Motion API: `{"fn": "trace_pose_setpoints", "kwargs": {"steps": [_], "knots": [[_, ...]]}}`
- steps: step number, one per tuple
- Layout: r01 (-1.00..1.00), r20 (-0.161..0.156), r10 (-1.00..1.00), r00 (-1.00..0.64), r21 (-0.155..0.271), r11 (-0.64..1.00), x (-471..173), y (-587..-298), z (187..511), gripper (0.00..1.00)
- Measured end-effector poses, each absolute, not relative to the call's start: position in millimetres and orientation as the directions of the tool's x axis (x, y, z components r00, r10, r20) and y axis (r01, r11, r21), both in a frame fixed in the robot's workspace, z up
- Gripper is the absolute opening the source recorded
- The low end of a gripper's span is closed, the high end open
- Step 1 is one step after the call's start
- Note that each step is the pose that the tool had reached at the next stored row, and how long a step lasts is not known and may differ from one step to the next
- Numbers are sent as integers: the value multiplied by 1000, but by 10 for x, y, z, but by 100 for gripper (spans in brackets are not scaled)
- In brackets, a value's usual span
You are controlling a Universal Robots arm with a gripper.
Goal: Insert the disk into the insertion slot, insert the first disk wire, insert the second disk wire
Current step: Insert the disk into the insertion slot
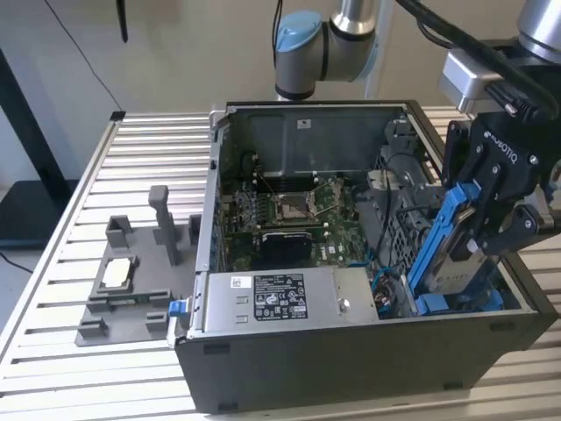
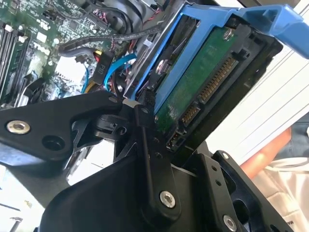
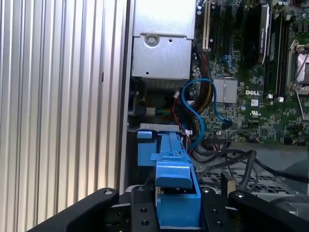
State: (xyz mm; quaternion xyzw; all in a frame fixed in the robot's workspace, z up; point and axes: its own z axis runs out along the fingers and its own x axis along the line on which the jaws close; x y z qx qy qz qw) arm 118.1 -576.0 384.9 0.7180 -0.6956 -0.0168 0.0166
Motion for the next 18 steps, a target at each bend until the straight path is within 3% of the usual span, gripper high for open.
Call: {"fn": "trace_pose_setpoints", "kwargs": {"steps": [15,16,18], "knots": [[-998,-1,-999,32,47,-32,1181,-5760,3786,34],[-998,-1,-999,32,47,-32,1181,-5758,3784,41],[-998,-1,-999,32,47,-32,1181,-5758,3784,41]]}}
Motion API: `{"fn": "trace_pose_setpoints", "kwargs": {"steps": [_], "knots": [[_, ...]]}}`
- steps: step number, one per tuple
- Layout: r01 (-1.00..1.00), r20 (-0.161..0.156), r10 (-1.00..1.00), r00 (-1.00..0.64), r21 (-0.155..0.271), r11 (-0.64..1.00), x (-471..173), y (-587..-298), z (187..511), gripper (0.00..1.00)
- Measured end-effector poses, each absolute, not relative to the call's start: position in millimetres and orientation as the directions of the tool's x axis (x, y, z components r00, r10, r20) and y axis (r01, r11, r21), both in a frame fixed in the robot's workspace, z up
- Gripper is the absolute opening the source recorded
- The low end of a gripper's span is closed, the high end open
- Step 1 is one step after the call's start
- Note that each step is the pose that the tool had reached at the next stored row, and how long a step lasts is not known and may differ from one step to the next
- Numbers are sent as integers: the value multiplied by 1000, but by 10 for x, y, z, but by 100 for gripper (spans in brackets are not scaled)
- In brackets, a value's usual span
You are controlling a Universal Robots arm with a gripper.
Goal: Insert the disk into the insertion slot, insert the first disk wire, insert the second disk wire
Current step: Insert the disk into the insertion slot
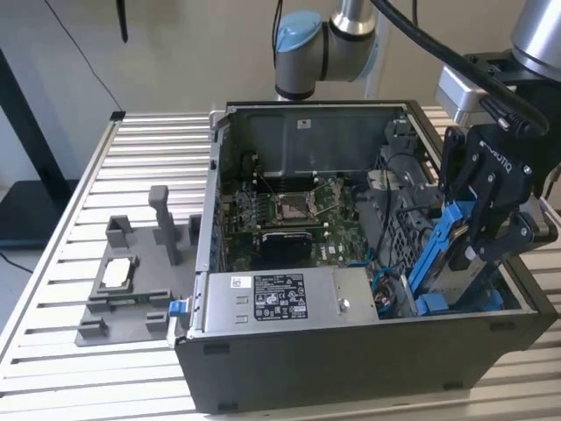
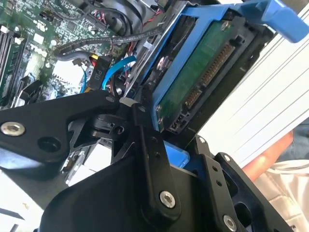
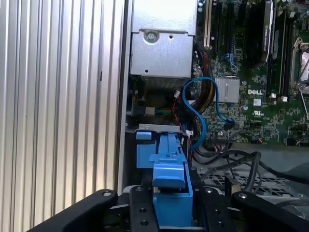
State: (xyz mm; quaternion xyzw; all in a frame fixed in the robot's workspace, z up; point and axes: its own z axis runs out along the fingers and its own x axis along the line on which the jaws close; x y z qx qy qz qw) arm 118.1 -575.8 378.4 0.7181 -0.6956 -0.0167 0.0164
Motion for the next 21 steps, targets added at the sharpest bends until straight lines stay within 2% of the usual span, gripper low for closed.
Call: {"fn": "trace_pose_setpoints", "kwargs": {"steps": [6,7,8,9,15,16,18,21], "knots": [[-998,-1,-999,32,47,-32,1181,-5756,3786,43],[-998,-1,-999,32,47,-32,1181,-5756,3785,49],[-998,-1,-999,32,47,-32,1181,-5755,3786,49],[-998,-1,-999,32,47,-32,1181,-5755,3786,55],[-998,-1,-999,32,47,-32,1181,-5753,3786,55],[-998,-1,-999,32,47,-32,1181,-5753,3786,53],[-998,-1,-999,32,47,-32,1181,-5752,3786,40],[-998,-1,-999,32,47,-32,1181,-5751,3786,34]]}}
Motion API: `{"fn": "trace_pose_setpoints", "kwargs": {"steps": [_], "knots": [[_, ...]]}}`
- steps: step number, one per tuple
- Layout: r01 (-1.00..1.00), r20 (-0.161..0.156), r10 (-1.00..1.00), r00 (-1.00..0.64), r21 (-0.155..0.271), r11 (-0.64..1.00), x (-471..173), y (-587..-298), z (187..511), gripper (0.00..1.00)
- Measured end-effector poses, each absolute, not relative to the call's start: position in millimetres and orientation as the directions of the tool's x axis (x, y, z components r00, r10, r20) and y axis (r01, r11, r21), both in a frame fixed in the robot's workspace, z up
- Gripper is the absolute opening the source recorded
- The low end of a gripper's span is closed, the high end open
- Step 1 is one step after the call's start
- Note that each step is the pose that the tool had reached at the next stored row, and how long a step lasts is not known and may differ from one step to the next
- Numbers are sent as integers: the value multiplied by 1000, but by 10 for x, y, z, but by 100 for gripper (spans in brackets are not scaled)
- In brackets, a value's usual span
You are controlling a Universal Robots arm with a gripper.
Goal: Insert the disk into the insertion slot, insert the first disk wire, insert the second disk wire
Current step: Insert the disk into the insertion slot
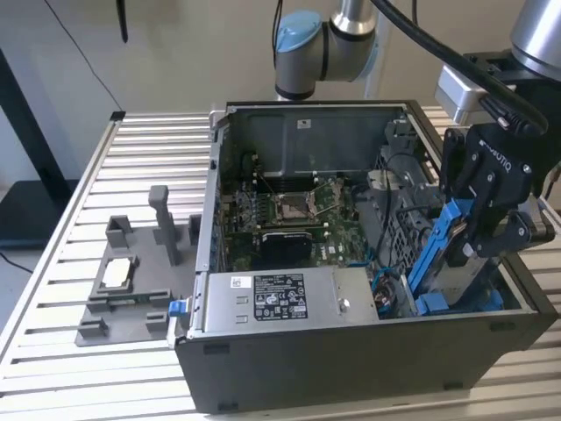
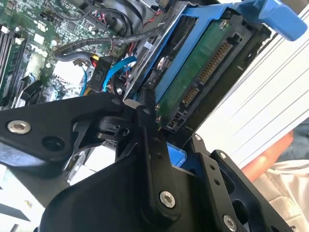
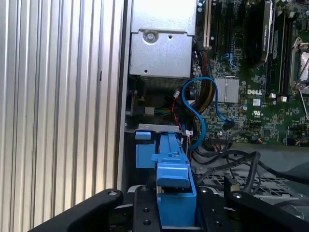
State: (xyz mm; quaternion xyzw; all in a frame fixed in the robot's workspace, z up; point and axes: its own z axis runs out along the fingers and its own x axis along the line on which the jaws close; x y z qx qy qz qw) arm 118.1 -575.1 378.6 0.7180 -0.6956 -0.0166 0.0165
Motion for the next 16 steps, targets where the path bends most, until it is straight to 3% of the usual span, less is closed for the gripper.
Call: {"fn": "trace_pose_setpoints", "kwargs": {"steps": [7,16], "knots": [[-999,-27,-999,29,42,-31,1180,-5747,3784,32],[-999,-28,-999,30,42,-31,1183,-5746,3781,34]]}}
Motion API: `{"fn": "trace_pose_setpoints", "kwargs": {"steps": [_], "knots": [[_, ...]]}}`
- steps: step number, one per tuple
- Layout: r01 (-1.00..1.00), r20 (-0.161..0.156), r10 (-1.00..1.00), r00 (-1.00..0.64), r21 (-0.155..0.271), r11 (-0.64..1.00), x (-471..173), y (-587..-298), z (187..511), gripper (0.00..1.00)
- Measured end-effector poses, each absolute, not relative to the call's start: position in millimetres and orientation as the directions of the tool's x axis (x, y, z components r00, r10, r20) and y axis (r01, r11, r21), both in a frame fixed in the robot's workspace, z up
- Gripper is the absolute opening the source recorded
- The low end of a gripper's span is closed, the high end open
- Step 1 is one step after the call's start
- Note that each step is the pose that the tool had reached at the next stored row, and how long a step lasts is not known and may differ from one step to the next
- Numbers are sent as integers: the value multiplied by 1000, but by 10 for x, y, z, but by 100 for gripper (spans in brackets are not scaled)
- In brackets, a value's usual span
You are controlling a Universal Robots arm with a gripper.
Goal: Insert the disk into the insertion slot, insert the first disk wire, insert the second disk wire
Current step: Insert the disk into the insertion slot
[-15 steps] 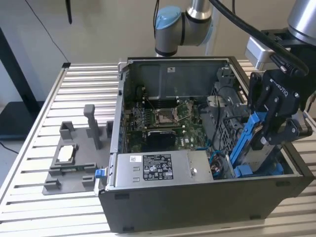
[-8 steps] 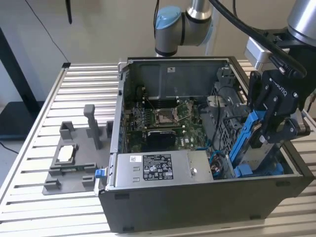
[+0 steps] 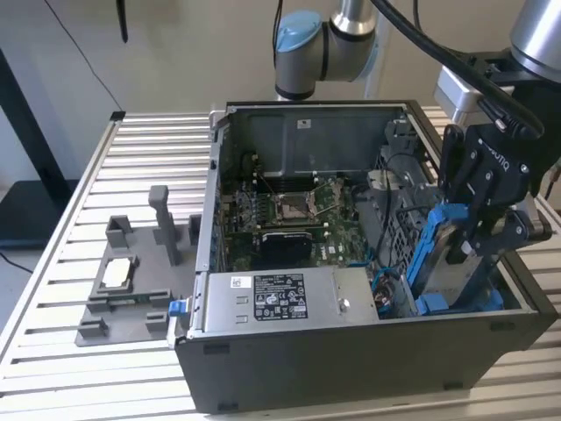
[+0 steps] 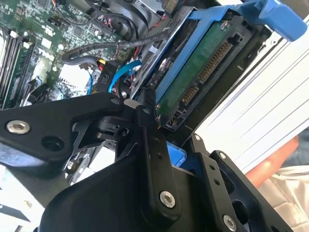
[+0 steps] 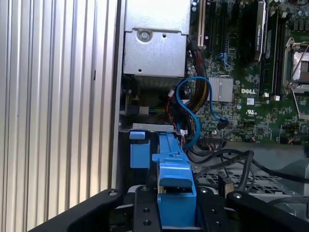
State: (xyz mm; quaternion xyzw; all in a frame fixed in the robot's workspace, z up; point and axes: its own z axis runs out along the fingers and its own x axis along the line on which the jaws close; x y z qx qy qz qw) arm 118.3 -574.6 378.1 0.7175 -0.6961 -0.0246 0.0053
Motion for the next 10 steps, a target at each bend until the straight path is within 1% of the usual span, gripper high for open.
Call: {"fn": "trace_pose_setpoints", "kwargs": {"steps": [1,2,10], "knots": [[-999,-28,-999,30,42,-31,1182,-5746,3782,34],[-999,-28,-999,30,42,-31,1182,-5746,3782,40],[-999,-26,-999,29,44,-30,1180,-5738,3847,40]]}}
